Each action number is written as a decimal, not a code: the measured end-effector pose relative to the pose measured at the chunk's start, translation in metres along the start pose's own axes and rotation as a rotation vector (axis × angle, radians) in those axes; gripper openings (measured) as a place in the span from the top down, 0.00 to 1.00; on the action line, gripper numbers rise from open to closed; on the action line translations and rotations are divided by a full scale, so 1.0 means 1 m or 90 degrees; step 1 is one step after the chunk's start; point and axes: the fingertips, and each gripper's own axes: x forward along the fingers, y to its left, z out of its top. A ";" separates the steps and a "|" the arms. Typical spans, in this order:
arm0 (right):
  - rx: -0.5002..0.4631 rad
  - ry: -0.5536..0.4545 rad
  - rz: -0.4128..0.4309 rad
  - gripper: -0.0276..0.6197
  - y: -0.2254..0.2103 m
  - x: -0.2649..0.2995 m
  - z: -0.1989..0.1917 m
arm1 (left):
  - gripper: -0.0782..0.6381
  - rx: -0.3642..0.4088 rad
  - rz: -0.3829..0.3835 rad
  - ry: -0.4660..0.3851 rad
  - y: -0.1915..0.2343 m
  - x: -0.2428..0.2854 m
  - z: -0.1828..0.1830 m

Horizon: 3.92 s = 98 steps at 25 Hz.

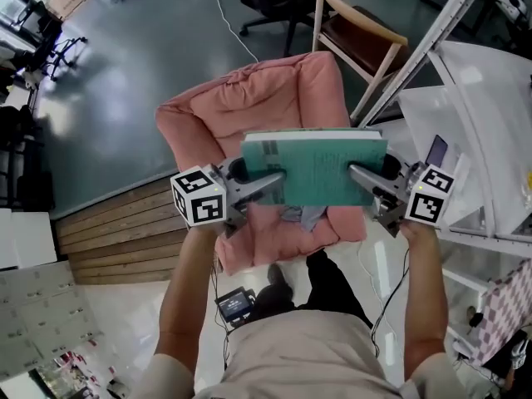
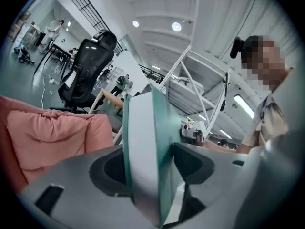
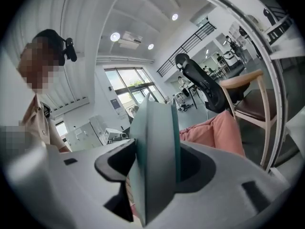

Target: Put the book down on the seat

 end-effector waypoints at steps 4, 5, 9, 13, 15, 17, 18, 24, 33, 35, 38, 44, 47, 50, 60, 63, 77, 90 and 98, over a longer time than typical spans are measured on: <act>0.036 0.014 -0.014 0.59 -0.019 0.009 -0.022 | 0.54 -0.036 0.006 0.023 0.021 0.005 -0.022; 0.045 0.017 -0.017 0.59 -0.026 0.011 -0.028 | 0.54 -0.044 0.008 0.028 0.027 0.008 -0.028; 0.082 0.031 -0.029 0.59 -0.067 0.015 -0.054 | 0.53 -0.080 0.014 0.050 0.057 0.031 -0.056; 0.112 0.042 -0.040 0.58 -0.094 0.020 -0.080 | 0.53 -0.106 0.020 0.070 0.081 0.044 -0.083; 0.127 0.046 -0.046 0.58 -0.106 0.022 -0.094 | 0.52 -0.121 0.023 0.081 0.091 0.049 -0.098; 0.141 0.051 -0.053 0.58 -0.125 0.022 -0.107 | 0.52 -0.135 0.027 0.091 0.104 0.061 -0.112; 0.147 0.055 -0.058 0.57 -0.137 0.021 -0.113 | 0.52 -0.142 0.030 0.097 0.112 0.069 -0.119; 0.182 0.081 -0.101 0.55 -0.194 0.020 -0.157 | 0.51 -0.188 0.048 0.125 0.151 0.103 -0.168; 0.208 0.102 -0.181 0.50 -0.260 0.022 -0.209 | 0.49 -0.227 0.077 0.155 0.199 0.134 -0.222; 0.211 0.105 -0.198 0.50 -0.270 0.021 -0.216 | 0.49 -0.232 0.080 0.161 0.206 0.140 -0.230; 0.213 0.114 -0.225 0.49 -0.281 0.019 -0.227 | 0.48 -0.237 0.088 0.175 0.216 0.147 -0.242; 0.213 0.135 -0.267 0.49 -0.301 0.013 -0.249 | 0.46 -0.245 0.111 0.207 0.234 0.159 -0.270; 0.207 0.156 -0.285 0.49 -0.308 0.012 -0.260 | 0.46 -0.249 0.125 0.224 0.241 0.161 -0.284; 0.203 0.180 -0.307 0.48 -0.316 0.010 -0.273 | 0.45 -0.244 0.137 0.243 0.247 0.163 -0.297; 0.209 0.200 -0.334 0.41 -0.322 0.007 -0.287 | 0.44 -0.245 0.210 0.247 0.266 0.155 -0.312; 0.208 0.198 -0.332 0.41 -0.318 0.004 -0.285 | 0.44 -0.243 0.206 0.236 0.263 0.154 -0.305; 0.164 0.169 -0.343 0.41 -0.272 -0.002 -0.237 | 0.44 -0.218 0.213 0.208 0.244 0.111 -0.266; 0.117 0.077 -0.300 0.62 -0.176 -0.005 -0.162 | 0.44 -0.106 0.179 0.101 0.160 0.064 -0.151; 0.060 0.005 -0.234 0.98 -0.077 -0.016 -0.095 | 0.44 -0.004 0.121 0.026 0.067 0.016 -0.065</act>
